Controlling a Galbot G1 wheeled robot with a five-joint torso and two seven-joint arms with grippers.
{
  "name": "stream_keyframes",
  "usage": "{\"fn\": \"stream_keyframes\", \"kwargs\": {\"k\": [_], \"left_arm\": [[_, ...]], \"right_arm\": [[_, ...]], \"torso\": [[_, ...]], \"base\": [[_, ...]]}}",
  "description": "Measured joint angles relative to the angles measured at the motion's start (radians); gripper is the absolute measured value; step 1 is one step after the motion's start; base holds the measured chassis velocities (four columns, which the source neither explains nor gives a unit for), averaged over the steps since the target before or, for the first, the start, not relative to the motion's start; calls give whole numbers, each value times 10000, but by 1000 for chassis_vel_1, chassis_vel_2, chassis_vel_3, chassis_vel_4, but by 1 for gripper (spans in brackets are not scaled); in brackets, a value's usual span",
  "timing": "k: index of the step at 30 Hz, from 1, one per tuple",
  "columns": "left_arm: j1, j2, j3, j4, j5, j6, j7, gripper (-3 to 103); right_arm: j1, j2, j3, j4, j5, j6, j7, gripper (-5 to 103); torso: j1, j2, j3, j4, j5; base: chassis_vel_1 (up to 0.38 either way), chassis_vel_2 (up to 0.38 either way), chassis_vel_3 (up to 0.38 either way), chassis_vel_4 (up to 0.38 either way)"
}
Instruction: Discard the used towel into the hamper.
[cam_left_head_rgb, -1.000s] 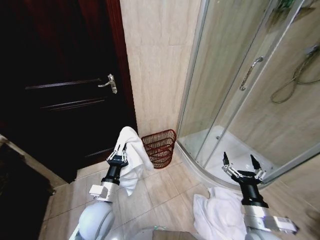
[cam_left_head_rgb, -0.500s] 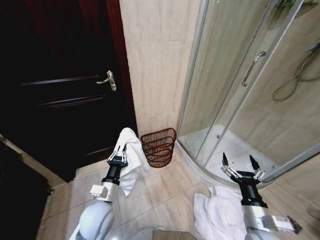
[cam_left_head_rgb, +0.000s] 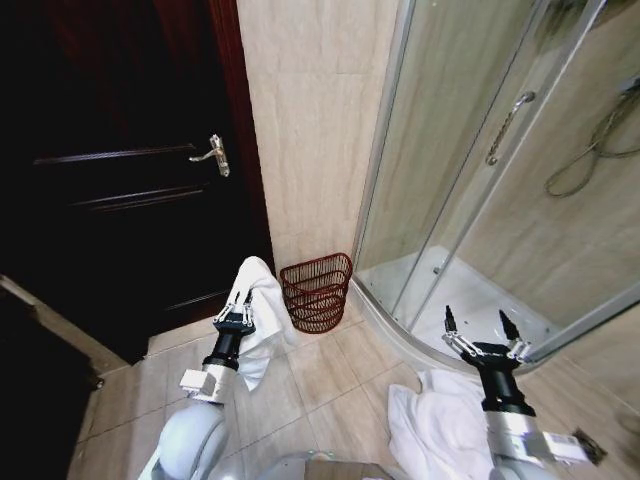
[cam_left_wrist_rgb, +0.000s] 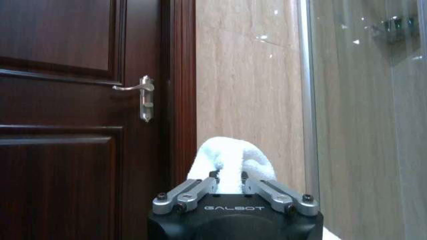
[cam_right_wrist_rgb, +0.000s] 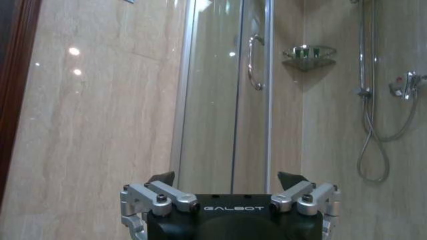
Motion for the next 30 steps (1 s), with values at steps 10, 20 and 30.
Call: {"fn": "stream_keyframes", "kwargs": {"k": [10,20,30], "left_arm": [[7,-10,3,-2,-14,18,3,6],[21,-25,4,-32,-47,48,-38,6],[66,-41,20,-78,-2,58,46,6]], "right_arm": [[10,0,12,-2,3,8,-1,100],[0,0,39,-20,40,82,8,100],[0,0,69,-43,67,121,9,100]], "torso": [[-177,-450,-272,0,0],[-344,-833,-489,-2,0],[-503,-1214,-706,0,0]], "base": [[0,0,0,0],[0,0,0,0],[0,0,0,0]]}}
